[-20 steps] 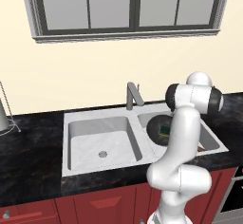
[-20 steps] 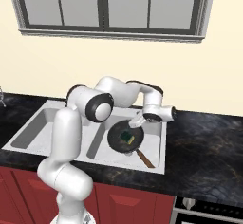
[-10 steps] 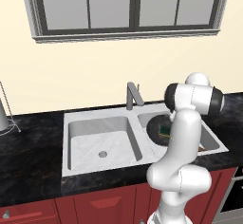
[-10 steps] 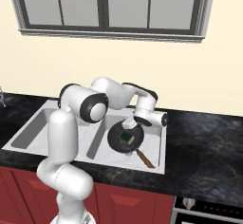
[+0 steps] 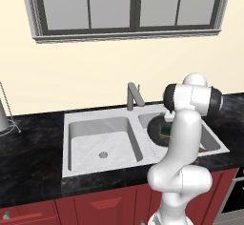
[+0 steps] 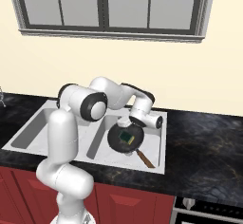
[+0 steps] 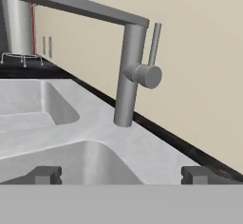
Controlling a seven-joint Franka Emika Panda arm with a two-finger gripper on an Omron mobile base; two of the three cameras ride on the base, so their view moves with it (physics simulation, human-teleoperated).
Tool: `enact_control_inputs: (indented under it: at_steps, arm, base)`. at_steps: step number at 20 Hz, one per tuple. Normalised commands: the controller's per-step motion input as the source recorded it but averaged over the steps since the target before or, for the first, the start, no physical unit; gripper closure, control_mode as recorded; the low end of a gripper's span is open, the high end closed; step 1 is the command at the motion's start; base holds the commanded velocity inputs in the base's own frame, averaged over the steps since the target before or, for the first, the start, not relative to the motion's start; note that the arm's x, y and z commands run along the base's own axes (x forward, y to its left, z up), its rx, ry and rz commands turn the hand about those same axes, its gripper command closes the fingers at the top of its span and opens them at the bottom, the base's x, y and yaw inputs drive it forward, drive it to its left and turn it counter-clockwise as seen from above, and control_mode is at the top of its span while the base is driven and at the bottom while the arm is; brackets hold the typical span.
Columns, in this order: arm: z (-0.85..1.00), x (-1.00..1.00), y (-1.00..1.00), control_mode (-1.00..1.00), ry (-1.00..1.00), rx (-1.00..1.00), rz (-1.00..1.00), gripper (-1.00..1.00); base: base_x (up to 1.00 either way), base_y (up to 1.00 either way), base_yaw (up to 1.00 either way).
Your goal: Pick the pan and sponge and place them into the sink. Then turn on the water.
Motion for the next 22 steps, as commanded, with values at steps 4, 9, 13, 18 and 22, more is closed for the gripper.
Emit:
enact_control_inputs:
  at_steps: [4,9,13,18,22]
  arm:
    - [0.04,0.19,0.09,-1.00,-0.02,0.08,0.00,-1.00]
    - [0.07,0.21,0.12,-1.00,-0.02,0.06,0.00,-1.00]
    - [0.05,0.25,0.11,-1.00,-0.02,0.06,-0.01,-1.00]
    - [0.05,0.29,0.14,-1.00,-0.01,0.06,-0.01,-1.00]
    - [0.05,0.31,0.17,-1.00,0.00,0.06,0.00,-1.00]
  base:
    - [0.00,0.00,0.00]
    - [0.00,0.00,0.00]
    - [0.00,0.00,0.00]
    - [0.00,0.00,0.00]
    - [0.00,0.00,0.00]
